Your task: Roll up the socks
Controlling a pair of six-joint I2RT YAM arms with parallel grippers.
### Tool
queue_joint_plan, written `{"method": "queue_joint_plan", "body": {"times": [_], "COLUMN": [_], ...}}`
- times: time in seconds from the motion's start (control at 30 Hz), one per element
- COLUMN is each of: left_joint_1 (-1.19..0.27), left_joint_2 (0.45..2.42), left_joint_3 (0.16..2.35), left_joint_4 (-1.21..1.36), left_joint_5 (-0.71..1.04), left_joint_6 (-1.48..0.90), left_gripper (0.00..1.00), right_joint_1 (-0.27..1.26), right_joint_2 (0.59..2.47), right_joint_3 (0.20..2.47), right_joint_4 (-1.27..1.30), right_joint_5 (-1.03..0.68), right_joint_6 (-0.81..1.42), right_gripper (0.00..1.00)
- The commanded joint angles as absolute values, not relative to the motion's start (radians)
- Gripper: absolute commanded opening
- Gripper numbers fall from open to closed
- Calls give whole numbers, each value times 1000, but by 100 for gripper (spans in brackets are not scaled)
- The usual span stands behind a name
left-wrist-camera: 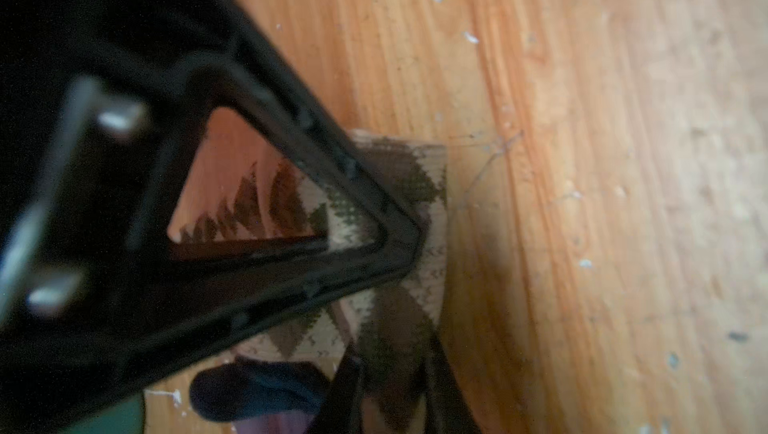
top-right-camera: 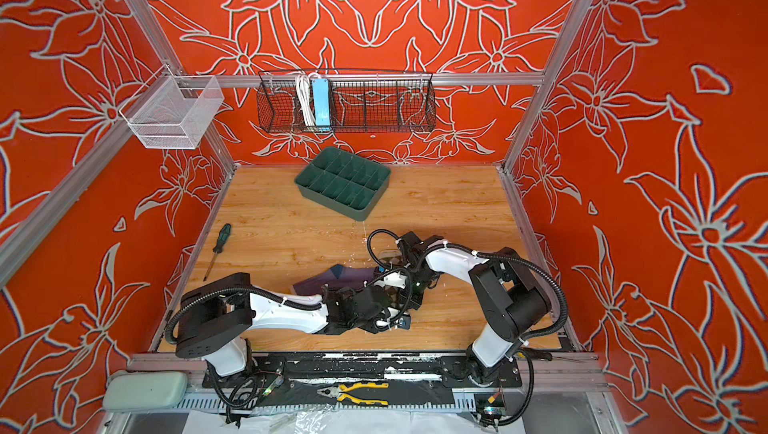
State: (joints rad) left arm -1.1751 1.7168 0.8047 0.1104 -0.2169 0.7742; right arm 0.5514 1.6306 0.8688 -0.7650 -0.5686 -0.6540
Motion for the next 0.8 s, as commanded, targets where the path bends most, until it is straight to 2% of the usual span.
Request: {"method": "queue_joint_plan", "body": {"times": [0.0,0.07,0.17,0.4,0.53,0.63,0.7,0.77], "left_joint_1": [-1172,-1172,-1162,-1097,-1048,-1006,-973,-943], "left_joint_2": [1761,1763,1757,1766,1826,1886,1937,1984], "left_joint_3": [803,815,849,947,1038,1122,1187,1246], "left_joint_4": [40,1,-96,-337,-455,-557,-634,-698], "left_joint_5": [-212,-195,-138,133,272,397,487,559], "left_joint_6": [738,719,694,668,646,629,618,596], "left_gripper": [7,0,0,0,0,0,0,1], "right_joint_1": [549,546,546,459,365,354,354,354], "right_joint_2": [1609,1578,1483,1109,872,727,618,518], "right_joint_3": [837,830,805,779,766,748,744,746], "right_joint_4": [-774,-777,-769,-691,-542,-455,-460,-544], "right_joint_5": [-500,-486,-422,-89,177,338,288,106], "right_joint_6": [-666,-651,-617,-485,-362,-357,-411,-512], "right_gripper": [13,17,28,37,54,60,60,60]}}
